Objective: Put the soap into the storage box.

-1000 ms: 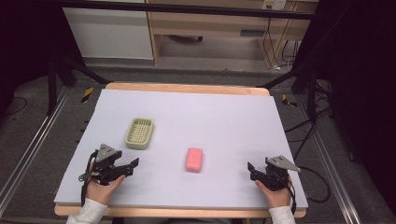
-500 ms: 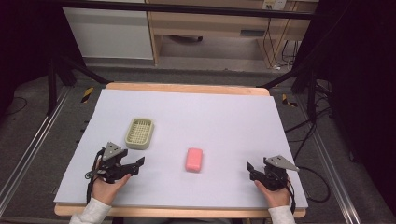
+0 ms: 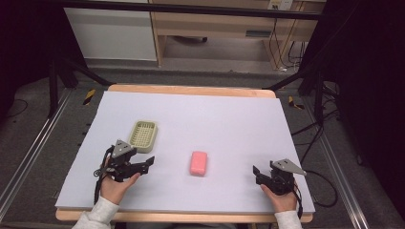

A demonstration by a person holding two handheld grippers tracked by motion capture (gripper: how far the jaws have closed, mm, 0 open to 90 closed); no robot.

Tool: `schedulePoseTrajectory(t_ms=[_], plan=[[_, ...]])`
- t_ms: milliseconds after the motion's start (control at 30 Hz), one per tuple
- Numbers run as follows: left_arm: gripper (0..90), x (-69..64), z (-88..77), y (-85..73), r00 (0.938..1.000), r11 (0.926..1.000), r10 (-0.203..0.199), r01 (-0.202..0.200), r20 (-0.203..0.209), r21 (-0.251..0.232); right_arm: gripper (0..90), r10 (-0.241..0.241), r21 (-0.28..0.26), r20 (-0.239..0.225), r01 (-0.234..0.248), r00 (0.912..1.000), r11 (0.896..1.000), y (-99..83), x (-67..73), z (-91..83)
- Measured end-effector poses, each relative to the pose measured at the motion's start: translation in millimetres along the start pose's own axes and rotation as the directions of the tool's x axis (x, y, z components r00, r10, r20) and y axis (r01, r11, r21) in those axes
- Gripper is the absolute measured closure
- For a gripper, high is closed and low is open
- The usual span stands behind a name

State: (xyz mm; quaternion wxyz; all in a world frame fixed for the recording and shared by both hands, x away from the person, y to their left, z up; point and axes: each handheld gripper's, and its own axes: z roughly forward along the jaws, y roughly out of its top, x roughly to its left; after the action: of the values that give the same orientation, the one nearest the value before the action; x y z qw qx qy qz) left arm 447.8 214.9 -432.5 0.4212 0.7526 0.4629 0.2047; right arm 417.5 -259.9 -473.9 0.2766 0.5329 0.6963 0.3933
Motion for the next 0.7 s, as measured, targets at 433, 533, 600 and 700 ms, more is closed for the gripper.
schedulePoseTrajectory(t_ms=[433, 533, 600, 700], plan=[[22.9, -25.7, 12.6, 21.4, 0.9989, 0.9996, 0.027, -0.026, 0.038, -0.012, 28.9, -0.010, -0.004, 0.002, 0.010, 1.0000, 1.000, 0.5, -0.1, 1.0], [23.0, -31.1, 16.4, 24.4, 0.9985, 0.9993, 0.036, -0.036, 0.042, -0.012, 28.9, -0.008, -0.004, 0.001, 0.008, 1.0000, 1.000, 0.8, -0.1, 0.9], [23.1, -35.0, 18.9, 26.2, 0.9982, 0.9992, 0.038, -0.038, 0.046, -0.013, 28.9, 0.001, -0.001, -0.005, -0.001, 1.0000, 1.000, 1.1, 0.2, 0.4], [23.1, -40.3, 23.1, 28.1, 0.9978, 0.9993, 0.036, -0.035, 0.055, -0.014, 28.9, -0.004, -0.003, -0.003, 0.004, 1.0000, 1.000, 1.0, -0.2, 0.8]])
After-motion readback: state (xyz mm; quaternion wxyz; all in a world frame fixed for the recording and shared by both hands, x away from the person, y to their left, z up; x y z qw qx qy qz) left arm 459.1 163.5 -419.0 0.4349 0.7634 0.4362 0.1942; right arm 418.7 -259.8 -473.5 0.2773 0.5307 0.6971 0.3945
